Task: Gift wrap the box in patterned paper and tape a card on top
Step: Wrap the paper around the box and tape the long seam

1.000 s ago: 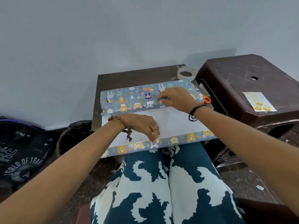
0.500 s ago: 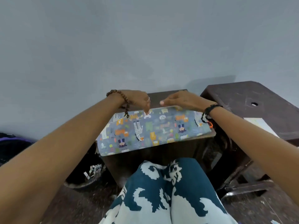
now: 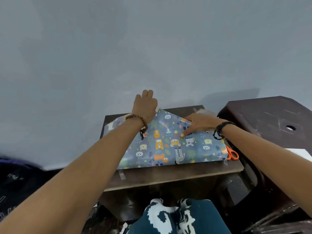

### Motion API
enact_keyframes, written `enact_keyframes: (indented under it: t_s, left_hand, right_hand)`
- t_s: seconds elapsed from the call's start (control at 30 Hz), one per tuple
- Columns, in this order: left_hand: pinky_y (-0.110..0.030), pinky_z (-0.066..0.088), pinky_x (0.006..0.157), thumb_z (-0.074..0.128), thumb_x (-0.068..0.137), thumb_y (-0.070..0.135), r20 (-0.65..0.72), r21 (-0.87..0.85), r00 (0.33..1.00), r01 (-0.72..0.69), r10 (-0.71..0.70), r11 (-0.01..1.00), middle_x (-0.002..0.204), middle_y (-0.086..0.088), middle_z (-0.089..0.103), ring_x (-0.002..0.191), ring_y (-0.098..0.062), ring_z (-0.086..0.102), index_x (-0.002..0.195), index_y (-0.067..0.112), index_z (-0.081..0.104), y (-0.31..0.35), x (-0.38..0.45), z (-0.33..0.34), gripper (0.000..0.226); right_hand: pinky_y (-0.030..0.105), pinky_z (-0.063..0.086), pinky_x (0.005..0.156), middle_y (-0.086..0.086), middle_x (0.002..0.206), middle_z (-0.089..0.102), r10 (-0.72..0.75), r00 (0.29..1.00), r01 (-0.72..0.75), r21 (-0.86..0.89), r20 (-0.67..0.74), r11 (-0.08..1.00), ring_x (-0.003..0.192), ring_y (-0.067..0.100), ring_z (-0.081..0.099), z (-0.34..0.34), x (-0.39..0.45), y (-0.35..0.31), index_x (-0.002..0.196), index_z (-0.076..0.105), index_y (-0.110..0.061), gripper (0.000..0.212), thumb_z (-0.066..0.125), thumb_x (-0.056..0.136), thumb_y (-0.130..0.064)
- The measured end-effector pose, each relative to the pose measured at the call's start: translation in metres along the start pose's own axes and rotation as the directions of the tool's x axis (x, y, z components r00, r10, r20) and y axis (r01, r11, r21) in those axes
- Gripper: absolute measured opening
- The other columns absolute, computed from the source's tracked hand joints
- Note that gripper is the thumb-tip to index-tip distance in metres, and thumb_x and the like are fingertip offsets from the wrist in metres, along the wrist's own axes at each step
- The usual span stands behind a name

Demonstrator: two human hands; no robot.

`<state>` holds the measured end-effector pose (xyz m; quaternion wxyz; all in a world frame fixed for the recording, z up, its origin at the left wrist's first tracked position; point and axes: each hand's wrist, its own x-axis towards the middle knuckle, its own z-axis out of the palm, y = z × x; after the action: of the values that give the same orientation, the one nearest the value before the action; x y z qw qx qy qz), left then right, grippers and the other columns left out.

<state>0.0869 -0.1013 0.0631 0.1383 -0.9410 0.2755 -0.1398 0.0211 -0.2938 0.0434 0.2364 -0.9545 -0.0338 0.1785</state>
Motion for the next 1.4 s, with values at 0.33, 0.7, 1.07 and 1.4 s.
enact_keyframes:
  t_s: [0.33, 0.7, 1.07, 1.4]
  left_hand:
    - [-0.046, 0.04, 0.099, 0.074, 0.062, 0.004, -0.29, -0.508, 0.886, 0.178, -0.362, 0.843, 0.125, -0.019, 0.053, 0.118, -0.039, 0.05, 0.115, 0.007, 0.058, 0.076, -0.066, 0.038, 0.056]
    - [-0.044, 0.036, 0.104, 0.069, 0.077, 0.02, 0.713, -0.7, 0.481, 0.439, -0.51, -0.564, 0.137, -0.014, 0.04, 0.121, -0.036, 0.045, 0.146, 0.019, 0.019, 0.089, -0.12, 0.053, 0.085]
    - [-0.055, 0.043, 0.098, 0.062, 0.085, 0.041, 0.721, -0.433, 0.691, 0.392, -0.05, -0.812, 0.127, -0.014, 0.057, 0.113, -0.036, 0.056, 0.132, 0.016, 0.049, 0.068, -0.111, 0.075, 0.055]
    - [-0.052, 0.046, 0.096, 0.054, 0.087, 0.051, 0.649, -0.546, 0.752, 0.357, -0.113, -0.758, 0.129, -0.013, 0.056, 0.112, -0.034, 0.058, 0.137, 0.019, 0.041, 0.069, -0.109, 0.074, 0.06]
  right_hand:
    - [0.031, 0.035, 0.063, -0.004, 0.082, 0.056, 0.074, 0.965, -0.051, 0.098, -0.25, 0.994, 0.083, 0.021, 0.052, 0.03, 0.01, 0.004, 0.093, 0.057, -0.01, 0.037, 0.074, 0.075, -0.037]
    - [0.04, 0.052, 0.085, 0.012, 0.106, 0.067, 0.285, 0.95, -0.147, 0.622, -0.128, 0.769, 0.093, 0.028, 0.063, 0.067, -0.016, -0.012, 0.107, 0.064, -0.006, 0.039, 0.077, 0.073, -0.019]
    - [0.02, 0.046, 0.054, 0.0, 0.08, 0.059, 0.135, 0.991, -0.015, 0.955, -0.027, 0.297, 0.063, 0.011, 0.055, 0.042, -0.066, -0.038, 0.096, 0.059, -0.015, 0.024, 0.064, 0.083, -0.034]
    - [0.027, 0.047, 0.073, 0.001, 0.076, 0.069, 0.098, 0.958, 0.201, 0.875, -0.27, 0.44, 0.072, 0.014, 0.063, 0.026, -0.084, -0.063, 0.079, 0.065, -0.012, 0.017, 0.069, 0.081, -0.028]
